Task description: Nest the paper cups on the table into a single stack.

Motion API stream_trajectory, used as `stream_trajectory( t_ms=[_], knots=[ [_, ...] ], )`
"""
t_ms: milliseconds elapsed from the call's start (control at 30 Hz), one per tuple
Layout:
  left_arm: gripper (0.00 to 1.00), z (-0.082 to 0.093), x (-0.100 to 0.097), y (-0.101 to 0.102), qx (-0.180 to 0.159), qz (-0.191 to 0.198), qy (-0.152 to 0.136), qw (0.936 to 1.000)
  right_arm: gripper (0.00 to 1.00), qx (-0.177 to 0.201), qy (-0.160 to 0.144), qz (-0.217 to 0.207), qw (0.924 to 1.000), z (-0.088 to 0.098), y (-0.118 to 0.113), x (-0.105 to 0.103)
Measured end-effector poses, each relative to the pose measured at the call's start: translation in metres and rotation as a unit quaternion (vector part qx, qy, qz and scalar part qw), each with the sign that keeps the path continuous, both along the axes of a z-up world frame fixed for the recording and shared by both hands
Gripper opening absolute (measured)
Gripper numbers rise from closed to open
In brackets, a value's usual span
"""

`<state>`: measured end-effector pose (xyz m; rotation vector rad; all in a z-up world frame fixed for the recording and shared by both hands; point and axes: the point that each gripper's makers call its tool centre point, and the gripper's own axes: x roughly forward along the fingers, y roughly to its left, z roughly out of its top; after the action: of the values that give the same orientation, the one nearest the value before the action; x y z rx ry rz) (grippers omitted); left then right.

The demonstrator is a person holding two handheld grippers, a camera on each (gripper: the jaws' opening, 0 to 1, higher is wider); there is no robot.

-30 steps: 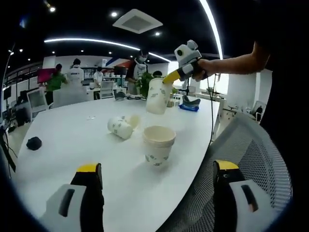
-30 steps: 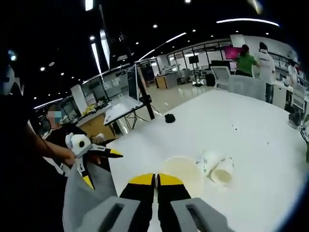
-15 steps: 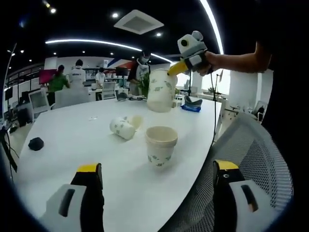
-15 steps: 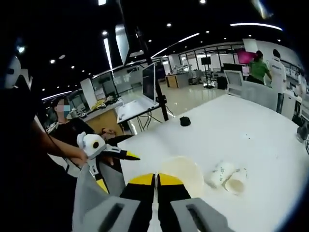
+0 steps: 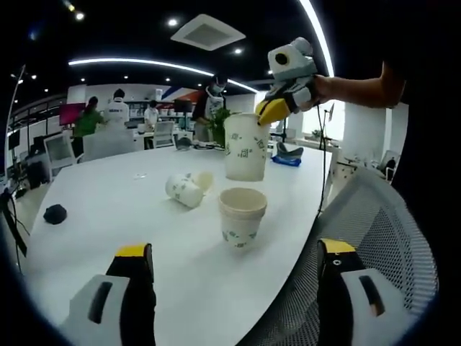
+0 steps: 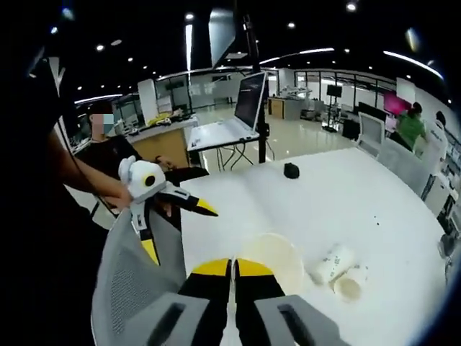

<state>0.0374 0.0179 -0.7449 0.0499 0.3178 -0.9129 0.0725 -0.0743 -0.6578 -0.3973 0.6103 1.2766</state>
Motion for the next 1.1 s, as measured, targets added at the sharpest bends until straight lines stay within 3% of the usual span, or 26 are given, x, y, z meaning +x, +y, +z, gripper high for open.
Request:
stream_trajectory(
  t_ms=[633,1100],
  knots=[
    [0.93,-0.002,0.000,0.001,0.005,-0.001,0.003,1.0000,0.00,-0.086,-0.026,0.050,0.9946,-0.048,0.014,-0.011],
    [0.91,-0.009,0.000,0.003,0.019,0.001,0.017,0.9997,0.00,-0.101,-0.001,0.054,0.9934,-0.081,0.018,-0.015]
  ],
)
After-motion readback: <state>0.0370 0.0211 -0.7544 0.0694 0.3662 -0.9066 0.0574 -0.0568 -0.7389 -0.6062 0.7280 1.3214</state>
